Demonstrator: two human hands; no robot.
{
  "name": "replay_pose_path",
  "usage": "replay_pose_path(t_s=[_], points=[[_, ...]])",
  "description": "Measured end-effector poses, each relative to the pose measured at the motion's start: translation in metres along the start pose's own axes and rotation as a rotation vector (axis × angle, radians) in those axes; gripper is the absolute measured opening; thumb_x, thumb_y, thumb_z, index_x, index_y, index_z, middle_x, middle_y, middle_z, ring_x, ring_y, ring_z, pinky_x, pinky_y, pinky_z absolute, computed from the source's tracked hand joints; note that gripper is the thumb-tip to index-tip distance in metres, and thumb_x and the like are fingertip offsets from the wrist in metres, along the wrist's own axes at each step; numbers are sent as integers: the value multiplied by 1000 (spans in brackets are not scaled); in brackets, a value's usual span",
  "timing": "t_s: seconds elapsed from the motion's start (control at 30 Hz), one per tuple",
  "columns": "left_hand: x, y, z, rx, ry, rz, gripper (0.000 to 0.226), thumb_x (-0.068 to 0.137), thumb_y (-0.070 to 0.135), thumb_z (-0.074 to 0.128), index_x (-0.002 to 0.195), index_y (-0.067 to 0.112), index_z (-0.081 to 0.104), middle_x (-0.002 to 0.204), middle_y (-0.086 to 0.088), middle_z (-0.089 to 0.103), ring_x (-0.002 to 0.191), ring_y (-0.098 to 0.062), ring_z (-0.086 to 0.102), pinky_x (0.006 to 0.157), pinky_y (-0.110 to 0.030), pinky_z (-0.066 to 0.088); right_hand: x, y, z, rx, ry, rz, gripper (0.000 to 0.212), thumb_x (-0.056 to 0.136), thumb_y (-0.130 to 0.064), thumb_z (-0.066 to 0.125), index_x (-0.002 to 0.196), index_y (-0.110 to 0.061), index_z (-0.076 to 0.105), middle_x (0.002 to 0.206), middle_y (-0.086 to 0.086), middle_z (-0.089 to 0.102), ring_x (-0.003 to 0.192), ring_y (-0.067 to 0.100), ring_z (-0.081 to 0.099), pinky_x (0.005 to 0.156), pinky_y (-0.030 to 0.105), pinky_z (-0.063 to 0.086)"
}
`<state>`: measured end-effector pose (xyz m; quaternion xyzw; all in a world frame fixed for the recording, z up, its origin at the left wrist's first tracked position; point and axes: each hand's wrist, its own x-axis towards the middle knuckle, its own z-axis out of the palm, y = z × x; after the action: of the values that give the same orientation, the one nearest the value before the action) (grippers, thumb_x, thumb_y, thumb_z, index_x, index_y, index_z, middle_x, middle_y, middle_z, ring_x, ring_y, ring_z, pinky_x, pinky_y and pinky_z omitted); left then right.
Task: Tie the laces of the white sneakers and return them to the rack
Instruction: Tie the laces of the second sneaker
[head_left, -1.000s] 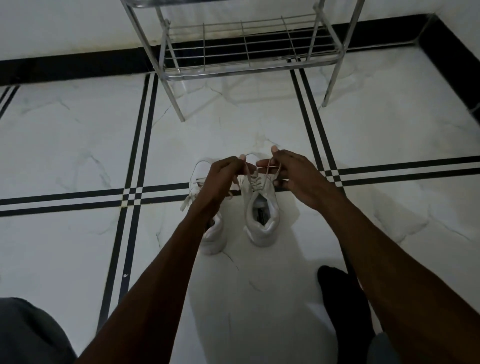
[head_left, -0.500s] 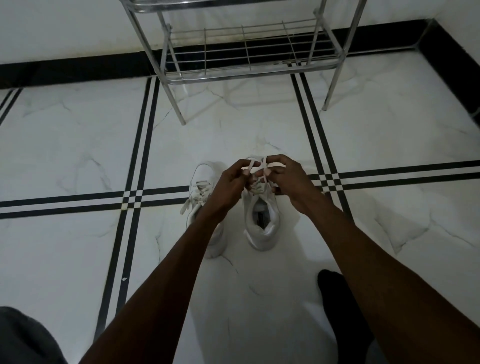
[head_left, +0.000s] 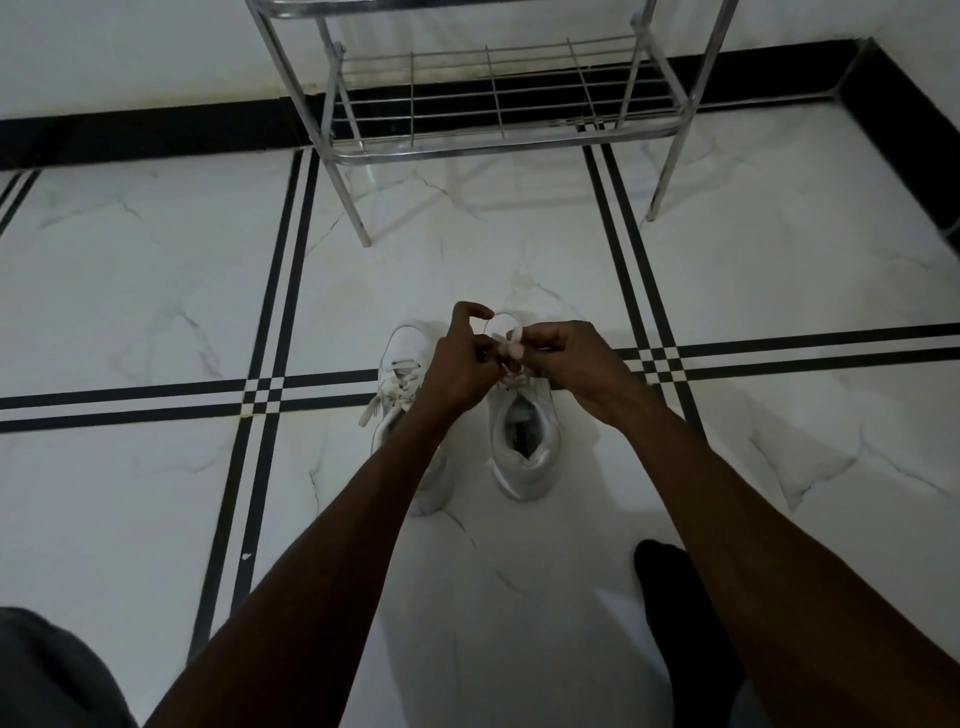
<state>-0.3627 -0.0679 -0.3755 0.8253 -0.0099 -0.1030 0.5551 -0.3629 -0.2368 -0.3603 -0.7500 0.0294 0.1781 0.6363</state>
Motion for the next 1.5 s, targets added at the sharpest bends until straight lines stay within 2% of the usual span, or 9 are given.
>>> replay_pose_path(t_s=[0.13, 0.3, 0.43, 0.57, 0.63, 0.9, 1.07, 1.23, 1.5], points=[[-1, -4, 4, -9, -2, 19, 53, 98, 3, 60, 144, 10, 33, 87, -4, 75, 64, 2, 67, 60, -14, 47, 3, 3, 9, 5, 174, 22, 27, 80, -28, 83, 101, -12, 79, 86, 4, 78, 72, 8, 71, 65, 20, 57], [-2, -16, 0, -171, -23, -110, 53, 101, 14, 65, 145, 10, 34, 104, -13, 79, 97, -24, 74, 86, -38, 58, 4, 6, 12, 290, 170, 128, 29, 88, -13, 74, 117, -8, 73, 104, 7, 74, 85, 13, 69, 62, 16, 54], [1, -19, -4, -173, 8, -165, 45, 96, 1, 65, 135, 8, 44, 102, -16, 78, 81, -20, 69, 53, -16, 50, 1, 0, -4, -139, 17, -34, 20, 87, -14, 76, 106, -12, 78, 88, -5, 74, 69, -2, 69, 61, 10, 52], [2, -16, -5, -177, -8, -168, 36, 95, 12, 70, 127, 12, 54, 96, -13, 80, 78, -22, 66, 54, -23, 47, 10, -4, -11, -690, 7, -222, 15, 80, -17, 82, 95, -18, 82, 83, -5, 71, 69, 4, 62, 62, 2, 44], [-2, -12, -4, -194, -3, -165, 33, 96, 16, 70, 127, 12, 58, 94, -4, 80, 80, -13, 72, 56, -20, 51, 13, 1, -8, -776, 45, -306, 14, 78, -13, 83, 91, -16, 83, 89, 5, 77, 77, 14, 67, 75, 19, 56], [-8, -13, -5, -291, -91, -63, 50, 94, -14, 54, 138, 9, 59, 121, -9, 76, 100, -15, 76, 72, -21, 59, 4, 8, 9, -515, 328, -313, 11, 72, -13, 84, 78, -11, 76, 75, 1, 73, 69, 11, 68, 66, 25, 57], [-1, -9, -6, 3, 17, 0, 20, 94, 8, 69, 108, 15, 81, 99, -2, 81, 86, -16, 78, 67, -37, 64, 5, 9, -1, -361, 302, -184, 19, 70, -22, 90, 82, -13, 79, 78, -2, 76, 72, 10, 73, 67, 24, 60], [-14, -15, -19, 256, 144, 2, 17, 88, 6, 71, 95, 14, 84, 87, -3, 82, 73, -6, 74, 63, -18, 59, -9, 14, -34, -330, 244, -68, 29, 66, -32, 91, 85, -13, 81, 81, 2, 78, 79, 13, 74, 69, 25, 58], [-33, -44, -25, 415, 272, -73, 23, 86, 28, 58, 84, 23, 80, 82, 5, 80, 89, -20, 74, 91, -50, 55, -20, 43, -52, -387, 273, 109, 29, 74, -34, 87, 86, -9, 81, 80, 7, 76, 79, 19, 70, 66, 20, 51]])
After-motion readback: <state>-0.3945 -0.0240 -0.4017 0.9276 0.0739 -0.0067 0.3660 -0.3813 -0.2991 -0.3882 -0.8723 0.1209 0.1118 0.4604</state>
